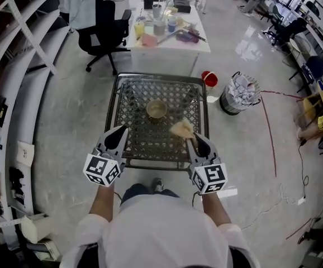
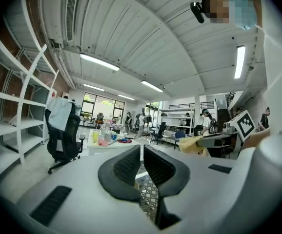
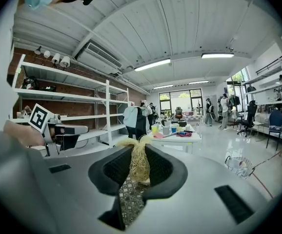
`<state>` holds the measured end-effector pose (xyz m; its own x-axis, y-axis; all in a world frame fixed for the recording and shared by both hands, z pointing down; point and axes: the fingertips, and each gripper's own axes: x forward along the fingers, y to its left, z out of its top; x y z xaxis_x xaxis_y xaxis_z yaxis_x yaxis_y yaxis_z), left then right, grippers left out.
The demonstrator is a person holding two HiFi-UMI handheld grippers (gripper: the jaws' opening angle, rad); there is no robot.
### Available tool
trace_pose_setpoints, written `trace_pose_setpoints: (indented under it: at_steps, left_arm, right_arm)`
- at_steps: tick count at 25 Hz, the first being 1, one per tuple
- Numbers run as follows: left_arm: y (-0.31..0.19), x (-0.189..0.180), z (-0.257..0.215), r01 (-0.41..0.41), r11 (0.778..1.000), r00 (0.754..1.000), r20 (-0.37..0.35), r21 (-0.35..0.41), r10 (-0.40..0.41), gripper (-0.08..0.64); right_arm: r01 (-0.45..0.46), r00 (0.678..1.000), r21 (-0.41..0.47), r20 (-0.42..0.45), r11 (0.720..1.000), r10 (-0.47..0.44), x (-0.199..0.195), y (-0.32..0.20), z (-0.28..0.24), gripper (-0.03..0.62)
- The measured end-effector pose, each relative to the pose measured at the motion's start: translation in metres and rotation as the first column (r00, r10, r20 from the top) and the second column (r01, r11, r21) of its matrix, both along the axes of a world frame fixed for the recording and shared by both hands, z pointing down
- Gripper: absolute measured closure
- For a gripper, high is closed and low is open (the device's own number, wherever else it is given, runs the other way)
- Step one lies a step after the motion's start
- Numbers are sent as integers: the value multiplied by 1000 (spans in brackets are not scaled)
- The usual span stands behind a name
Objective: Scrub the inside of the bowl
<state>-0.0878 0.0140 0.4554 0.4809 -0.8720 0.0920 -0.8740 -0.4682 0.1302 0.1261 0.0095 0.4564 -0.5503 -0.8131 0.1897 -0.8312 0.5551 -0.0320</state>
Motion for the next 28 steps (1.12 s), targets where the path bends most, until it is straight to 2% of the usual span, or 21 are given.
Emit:
trace_pose_setpoints:
  at_steps: [9,17,28]
  left_arm:
    - [-35,-14,11,4,999,1000,4,-42,-4,515]
    - [-86,-29,12,-96,994,995,1,-46,97,515]
    - [-145,-43,9,-257,966,966,-10,-27,257,515]
  right_arm:
    - [-4,1000,-42,17,999,4,-14,-37,13,505]
    - [-90,996,-38,18,995,91,-38,-72,11,505]
    - [-221,975,-26,11,975,221,-70,-103,9,505]
